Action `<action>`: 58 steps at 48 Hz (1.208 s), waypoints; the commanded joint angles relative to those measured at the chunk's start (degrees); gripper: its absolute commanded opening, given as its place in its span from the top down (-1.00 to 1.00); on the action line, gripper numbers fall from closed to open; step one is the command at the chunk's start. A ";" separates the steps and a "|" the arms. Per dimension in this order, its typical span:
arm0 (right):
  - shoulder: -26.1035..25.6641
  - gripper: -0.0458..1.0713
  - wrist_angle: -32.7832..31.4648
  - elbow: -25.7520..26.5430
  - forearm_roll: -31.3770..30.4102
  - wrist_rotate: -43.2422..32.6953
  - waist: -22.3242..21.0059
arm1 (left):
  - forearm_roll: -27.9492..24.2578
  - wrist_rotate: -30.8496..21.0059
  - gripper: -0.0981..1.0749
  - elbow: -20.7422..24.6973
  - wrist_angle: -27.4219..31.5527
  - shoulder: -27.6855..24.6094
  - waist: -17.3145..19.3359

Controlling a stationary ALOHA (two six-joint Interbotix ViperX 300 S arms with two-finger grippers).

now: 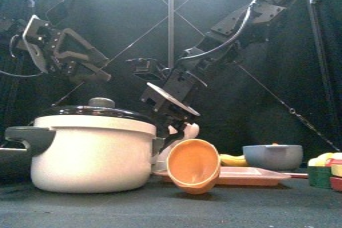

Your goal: Place rice near other rice

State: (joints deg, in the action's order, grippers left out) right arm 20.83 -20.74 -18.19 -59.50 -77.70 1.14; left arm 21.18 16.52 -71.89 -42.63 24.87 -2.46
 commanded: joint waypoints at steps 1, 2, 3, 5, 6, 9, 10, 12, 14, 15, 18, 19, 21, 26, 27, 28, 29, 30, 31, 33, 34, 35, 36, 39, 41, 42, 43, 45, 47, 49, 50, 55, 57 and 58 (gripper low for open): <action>-1.32 -0.43 0.00 1.49 -0.18 -0.09 -0.35 | -0.09 0.09 -0.87 0.53 -0.18 0.09 -0.18; -1.23 -0.44 0.00 1.49 -0.18 -0.09 -0.35 | -0.18 0.09 -0.87 0.53 -0.18 0.09 -0.09; -1.23 -0.44 0.00 1.58 -0.18 0.00 -0.35 | -0.09 0.09 -0.87 0.53 -0.18 0.09 -0.09; -1.23 -0.44 0.00 1.67 -0.18 -0.09 -0.35 | -0.09 0.09 -0.87 0.44 -0.18 0.09 -0.18; -1.23 -0.44 0.00 1.76 -0.18 0.00 -0.35 | -0.09 0.09 -0.87 0.44 -0.18 0.09 -0.18; -1.23 -0.45 0.00 1.85 -0.26 0.00 -0.18 | -0.09 0.09 -0.87 0.44 -0.18 0.09 -0.18; -1.23 -0.46 0.00 1.85 -0.18 0.00 -0.18 | -0.09 0.09 -0.87 0.44 -0.18 0.09 -0.18; -1.23 -0.47 0.00 1.93 -0.18 0.00 -0.18 | -0.18 0.09 -0.87 0.44 -0.09 0.09 -0.18; -1.23 -0.49 0.00 1.85 -0.18 0.00 -0.26 | -0.09 0.09 -0.87 0.44 -0.18 0.09 -0.18; -1.23 -0.51 0.00 1.85 -0.18 0.00 -0.26 | -0.09 0.09 -0.87 0.44 -0.18 0.09 -0.18; -1.23 -0.55 0.00 1.85 -0.18 0.00 -0.26 | -0.09 0.09 -0.87 0.44 -0.18 0.09 -0.26; -1.23 -0.57 -0.09 1.85 -0.26 0.00 -0.26 | -0.09 0.09 -0.87 0.35 -0.18 0.09 -0.18; -1.23 -0.61 -0.09 1.85 -0.26 0.00 -0.26 | -0.09 0.09 -0.87 0.44 -0.18 0.09 -0.18; -1.23 -0.67 -0.09 1.85 -0.18 0.00 -0.35 | -0.09 0.09 -0.87 0.35 -0.09 0.09 -0.26; -1.23 -0.67 -0.09 1.85 -0.26 0.00 -0.35 | -0.09 0.09 -0.87 0.35 -0.09 0.09 -0.26; -1.23 -0.67 0.00 1.85 -0.26 0.00 -0.35 | -0.18 0.09 -0.87 0.44 -0.09 0.09 -0.26; -1.23 -0.67 -0.09 1.93 -0.18 0.00 -0.35 | -0.09 0.09 -0.87 0.35 -0.09 0.09 -0.26; -1.23 -0.67 -0.26 1.85 -0.18 -0.09 -0.35 | -0.18 0.09 -0.87 0.35 -0.09 0.09 -0.26; -1.23 -0.67 -0.44 1.85 -0.18 0.00 -0.35 | -0.09 0.09 -0.87 0.35 -0.09 0.09 -0.26; -1.23 -0.67 -0.79 1.85 -0.18 0.00 -0.35 | -0.18 0.09 -0.87 0.35 -0.09 0.09 -0.26; -1.32 -0.67 -1.14 1.93 -0.18 -0.09 -0.26 | -0.18 0.09 -0.87 0.35 -0.18 0.09 -0.26; -1.32 -0.67 -1.41 1.93 -0.18 -0.09 -0.35 | -0.09 0.09 -0.87 0.35 -0.09 0.09 -0.26; -1.49 -0.67 -1.85 1.85 -0.18 -0.09 -0.26 | -0.09 0.09 -0.87 0.35 -0.09 0.09 -0.26; -1.58 -0.67 -2.55 1.93 -0.18 0.00 -0.26 | -0.18 0.09 -0.87 0.35 -0.09 0.09 -0.26; -1.76 -0.67 -2.90 2.02 -0.09 -0.09 -0.35 | -0.09 0.09 -0.87 0.35 -0.09 0.09 -0.26; -1.76 -0.67 -3.08 2.02 0.00 -0.09 -0.35 | -0.09 0.09 -0.87 0.35 -0.09 0.09 -0.26; -1.85 -0.67 -3.16 2.11 0.09 -0.09 -0.35 | -0.18 0.09 -0.87 0.35 -0.18 0.09 -0.26; -1.93 -0.67 -3.25 2.29 0.09 -0.09 -0.35 | -0.18 0.09 -0.87 0.35 -0.09 0.09 -0.26; -1.93 -0.67 -3.25 2.37 0.09 -0.09 -0.26 | -0.09 0.09 -0.87 0.35 -0.18 0.09 -0.26; -2.02 -0.67 -3.43 2.55 0.09 -0.09 -0.26 | -0.18 0.09 -0.87 0.35 -0.18 0.09 -0.26; -2.11 -0.67 -3.52 2.72 0.18 -0.09 -0.26 | -0.18 0.09 -0.87 0.35 -0.18 0.09 -0.26; -3.16 -0.67 -4.66 3.16 1.58 -0.09 -0.18 | -0.09 0.00 -0.87 0.35 -0.18 0.09 -0.26; -3.69 -0.67 -5.19 3.43 2.20 -0.09 -0.09 | -0.09 0.00 -0.87 0.35 -0.09 0.09 -0.35; -4.04 -0.67 -5.54 3.52 2.46 -0.09 0.00 | 0.00 0.00 -0.87 0.26 -0.09 0.09 -0.35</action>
State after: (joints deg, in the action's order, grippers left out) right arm 20.65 -25.49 -16.35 -57.92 -77.70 1.14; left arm 21.18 16.52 -72.07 -42.54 24.87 -2.64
